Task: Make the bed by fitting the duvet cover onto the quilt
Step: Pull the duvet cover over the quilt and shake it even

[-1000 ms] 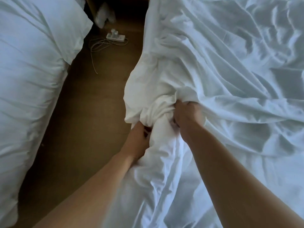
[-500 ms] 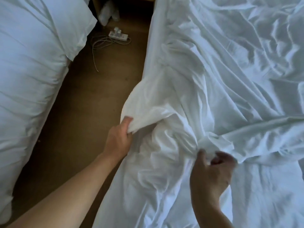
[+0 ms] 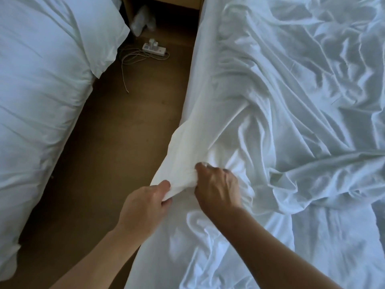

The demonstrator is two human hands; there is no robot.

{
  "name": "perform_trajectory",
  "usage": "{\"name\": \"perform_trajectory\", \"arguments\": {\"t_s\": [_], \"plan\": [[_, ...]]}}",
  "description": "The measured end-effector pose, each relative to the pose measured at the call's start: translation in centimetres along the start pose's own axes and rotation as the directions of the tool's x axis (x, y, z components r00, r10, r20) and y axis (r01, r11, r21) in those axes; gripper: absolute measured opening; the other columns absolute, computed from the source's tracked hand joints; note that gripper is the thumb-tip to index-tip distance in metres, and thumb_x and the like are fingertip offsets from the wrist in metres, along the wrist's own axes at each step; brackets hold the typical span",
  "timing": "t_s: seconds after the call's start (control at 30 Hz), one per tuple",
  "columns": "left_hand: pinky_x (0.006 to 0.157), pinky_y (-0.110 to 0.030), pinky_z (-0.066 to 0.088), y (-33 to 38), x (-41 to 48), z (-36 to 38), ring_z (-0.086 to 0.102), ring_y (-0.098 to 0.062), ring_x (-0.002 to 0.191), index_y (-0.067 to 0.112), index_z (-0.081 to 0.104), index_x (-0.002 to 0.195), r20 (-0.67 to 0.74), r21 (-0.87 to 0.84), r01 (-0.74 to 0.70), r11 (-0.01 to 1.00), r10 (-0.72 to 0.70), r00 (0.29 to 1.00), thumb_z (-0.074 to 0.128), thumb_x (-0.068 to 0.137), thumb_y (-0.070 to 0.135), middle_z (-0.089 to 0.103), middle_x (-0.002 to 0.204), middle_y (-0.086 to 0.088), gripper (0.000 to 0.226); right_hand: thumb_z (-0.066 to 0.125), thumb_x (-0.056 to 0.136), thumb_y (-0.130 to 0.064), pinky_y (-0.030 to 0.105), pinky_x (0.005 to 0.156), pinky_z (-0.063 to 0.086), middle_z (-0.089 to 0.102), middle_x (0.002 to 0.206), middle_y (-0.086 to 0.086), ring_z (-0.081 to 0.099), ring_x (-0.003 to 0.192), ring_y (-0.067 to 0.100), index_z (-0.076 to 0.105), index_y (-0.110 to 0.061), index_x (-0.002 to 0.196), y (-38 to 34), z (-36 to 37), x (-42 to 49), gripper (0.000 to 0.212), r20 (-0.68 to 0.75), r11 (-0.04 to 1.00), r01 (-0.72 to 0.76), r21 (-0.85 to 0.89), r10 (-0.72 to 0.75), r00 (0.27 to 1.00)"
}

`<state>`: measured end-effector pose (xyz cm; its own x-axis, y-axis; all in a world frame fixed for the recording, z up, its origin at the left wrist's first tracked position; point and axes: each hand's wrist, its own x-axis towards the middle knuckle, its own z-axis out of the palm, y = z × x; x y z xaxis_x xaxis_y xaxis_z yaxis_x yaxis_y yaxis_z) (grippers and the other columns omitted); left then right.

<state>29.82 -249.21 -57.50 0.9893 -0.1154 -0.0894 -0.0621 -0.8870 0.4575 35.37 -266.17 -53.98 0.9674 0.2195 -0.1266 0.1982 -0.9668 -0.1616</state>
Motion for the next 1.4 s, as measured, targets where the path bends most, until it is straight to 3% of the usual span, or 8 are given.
{"name": "perform_trajectory", "arguments": {"t_s": [0.3, 0.4, 0.47, 0.57, 0.67, 0.9, 1.2, 1.4], "plan": [[0.034, -0.017, 0.021, 2.3, -6.6, -0.6, 0.049, -0.011, 0.034, 0.023, 0.060, 0.065, 0.166, 0.007, 0.007, 1.000, -0.008, 0.986, 0.097, 0.025, 0.019, 0.026, 0.043, 0.007, 0.055, 0.075, 0.043, 0.001, 0.026, 0.041, 0.028, 0.061, 0.055, -0.001, 0.050, 0.040, 0.027, 0.065, -0.018, 0.069, 0.0, 0.0, -7.6, 0.034, -0.005, 0.988, 0.003, 0.152, -0.002, 1.000], [0.039, -0.012, 0.027, 2.8, -6.8, -0.8, 0.053, 0.000, 0.043, 0.034, 0.062, 0.060, 0.235, 0.006, -0.126, 0.992, 0.121, 0.964, 0.083, 0.035, 0.038, 0.045, 0.065, 0.022, 0.033, 0.083, 0.025, -0.008, 0.023, 0.046, 0.015, 0.048, 0.038, -0.002, 0.042, 0.028, 0.017, 0.052, -0.021, 0.049, 0.9, 0.2, -7.7, 0.041, 0.076, 0.999, 0.051, 0.012, -0.052, 0.996], [0.069, -0.009, 0.042, 2.4, -4.7, -1.3, 0.058, 0.004, 0.079, 0.044, 0.066, 0.081, 0.333, -0.041, -0.162, 0.986, 0.166, 0.928, 0.068, 0.054, 0.049, 0.044, 0.102, 0.032, 0.028, 0.085, 0.024, -0.016, 0.022, 0.045, 0.015, 0.044, 0.034, 0.000, 0.043, 0.025, 0.014, 0.049, -0.022, 0.045, 1.5, 0.3, -6.4, 0.042, 0.113, 0.995, 0.089, -0.050, -0.083, 0.990], [0.106, -0.027, 0.031, 1.3, 1.1, -1.5, 0.031, 0.003, 0.133, 0.048, 0.048, 0.131, 0.388, -0.352, 0.126, 0.928, 0.022, 0.921, 0.056, 0.076, 0.069, 0.029, 0.143, 0.032, 0.059, 0.074, 0.070, -0.032, 0.029, 0.055, 0.039, 0.070, 0.073, 0.003, 0.071, 0.066, 0.024, 0.059, -0.024, 0.081, 3.2, 2.3, -4.9, 0.020, 0.217, 0.993, 0.114, 0.017, -0.115, 0.969], [0.101, -0.031, 0.043, 3.2, 4.6, 1.6, 0.051, -0.012, 0.125, 0.037, 0.037, 0.143, 0.524, -0.302, 0.274, 0.913, -0.081, 0.848, 0.066, 0.083, 0.066, 0.049, 0.138, 0.013, 0.072, 0.054, 0.089, -0.039, 0.033, 0.096, 0.045, 0.067, 0.119, -0.003, 0.063, 0.113, 0.023, 0.046, -0.027, 0.128, 5.6, 5.2, -5.1, 0.042, 0.410, 0.973, -0.072, 0.218, -0.025, 0.912], [0.093, -0.042, 0.038, 5.1, 1.8, 9.5, 0.053, -0.026, 0.111, 0.026, 0.036, 0.123, 0.412, -0.040, 0.288, 0.957, -0.247, 0.877, 0.054, 0.096, 0.042, 0.055, 0.123, -0.001, 0.036, 0.056, 0.089, -0.035, 0.037, 0.104, 0.041, 0.061, 0.129, 0.007, 0.059, 0.119, 0.028, 0.034, -0.017, 0.142, 6.6, 9.6, -4.1, 0.060, 0.487, 0.947, -0.140, 0.290, -0.020, 0.873], [0.059, -0.034, 0.038, 2.9, 3.0, 7.2, 0.060, -0.022, 0.073, 0.030, 0.039, 0.096, 0.375, -0.075, 0.254, 0.964, -0.208, 0.903, 0.055, 0.090, 0.020, 0.059, 0.078, 0.006, 0.021, 0.075, 0.082, -0.032, 0.034, 0.053, 0.048, 0.071, 0.092, 0.001, 0.067, 0.066, 0.030, 0.036, -0.029, 0.137, 7.0, 5.4, -9.5, 0.068, 0.013, 0.918, 0.156, 0.363, -0.173, 0.985], [0.076, -0.043, 0.050, 4.7, 2.6, 8.0, 0.059, -0.032, 0.084, 0.021, 0.042, 0.102, 0.343, 0.069, 0.306, 0.949, -0.311, 0.886, 0.048, 0.097, 0.025, 0.061, 0.090, -0.005, 0.010, 0.076, 0.074, -0.026, 0.042, 0.074, 0.051, 0.058, 0.118, 0.009, 0.056, 0.104, 0.034, 0.054, -0.021, 0.138, 14.7, 3.9, -14.0, 0.068, -0.035, 0.959, -0.242, 0.148, 0.250, 0.968]]}}
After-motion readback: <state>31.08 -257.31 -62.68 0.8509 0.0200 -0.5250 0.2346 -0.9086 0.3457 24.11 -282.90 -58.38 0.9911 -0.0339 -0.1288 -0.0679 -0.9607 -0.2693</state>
